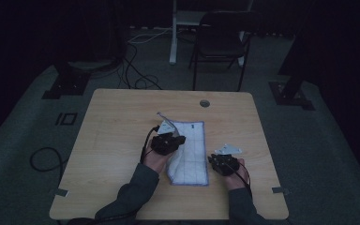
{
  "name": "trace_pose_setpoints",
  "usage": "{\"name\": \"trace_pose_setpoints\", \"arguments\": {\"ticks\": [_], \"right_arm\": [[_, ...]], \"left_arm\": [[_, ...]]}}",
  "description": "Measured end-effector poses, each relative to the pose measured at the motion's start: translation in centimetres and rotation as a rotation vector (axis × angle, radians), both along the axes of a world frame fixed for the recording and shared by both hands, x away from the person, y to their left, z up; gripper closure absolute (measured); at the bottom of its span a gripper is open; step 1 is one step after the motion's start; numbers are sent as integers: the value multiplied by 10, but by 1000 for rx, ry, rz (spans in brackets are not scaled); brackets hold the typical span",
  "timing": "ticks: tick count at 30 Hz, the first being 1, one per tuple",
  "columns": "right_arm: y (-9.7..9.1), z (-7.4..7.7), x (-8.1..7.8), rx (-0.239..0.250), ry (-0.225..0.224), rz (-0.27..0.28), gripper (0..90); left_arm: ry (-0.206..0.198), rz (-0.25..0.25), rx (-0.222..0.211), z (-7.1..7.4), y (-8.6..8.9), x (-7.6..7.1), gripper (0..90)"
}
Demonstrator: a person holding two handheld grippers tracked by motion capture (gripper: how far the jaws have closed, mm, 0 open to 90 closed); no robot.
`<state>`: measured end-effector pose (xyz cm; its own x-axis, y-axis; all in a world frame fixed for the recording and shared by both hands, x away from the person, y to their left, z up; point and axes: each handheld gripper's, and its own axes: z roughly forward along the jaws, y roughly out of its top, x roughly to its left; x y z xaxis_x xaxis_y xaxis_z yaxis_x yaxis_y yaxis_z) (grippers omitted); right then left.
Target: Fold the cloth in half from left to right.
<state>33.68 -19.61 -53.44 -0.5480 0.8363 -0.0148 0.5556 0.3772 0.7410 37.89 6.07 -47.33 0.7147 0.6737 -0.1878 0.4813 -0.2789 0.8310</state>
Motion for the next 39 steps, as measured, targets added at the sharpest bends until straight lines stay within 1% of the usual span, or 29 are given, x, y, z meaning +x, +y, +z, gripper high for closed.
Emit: {"name": "trace_pose_setpoints", "arguments": {"ticks": [11,18,19,29,34,39], "right_arm": [[0,0,0,-4,-4,3,779],[0,0,0,-3,-4,2,779],[0,0,0,-3,-5,3,780],[0,0,0,-5,-5,5,779],[0,0,0,-6,-8,6,780],[0,0,0,-3,-4,3,779]], "left_arm": [[20,-18,10,-9,-12,3,861],[45,-25,12,-19,-22,6,859],[53,-27,14,-23,-24,7,859],[97,-23,42,-37,-35,16,854],[101,-23,46,-38,-40,17,855],[94,-26,35,-33,-45,18,856]]}}
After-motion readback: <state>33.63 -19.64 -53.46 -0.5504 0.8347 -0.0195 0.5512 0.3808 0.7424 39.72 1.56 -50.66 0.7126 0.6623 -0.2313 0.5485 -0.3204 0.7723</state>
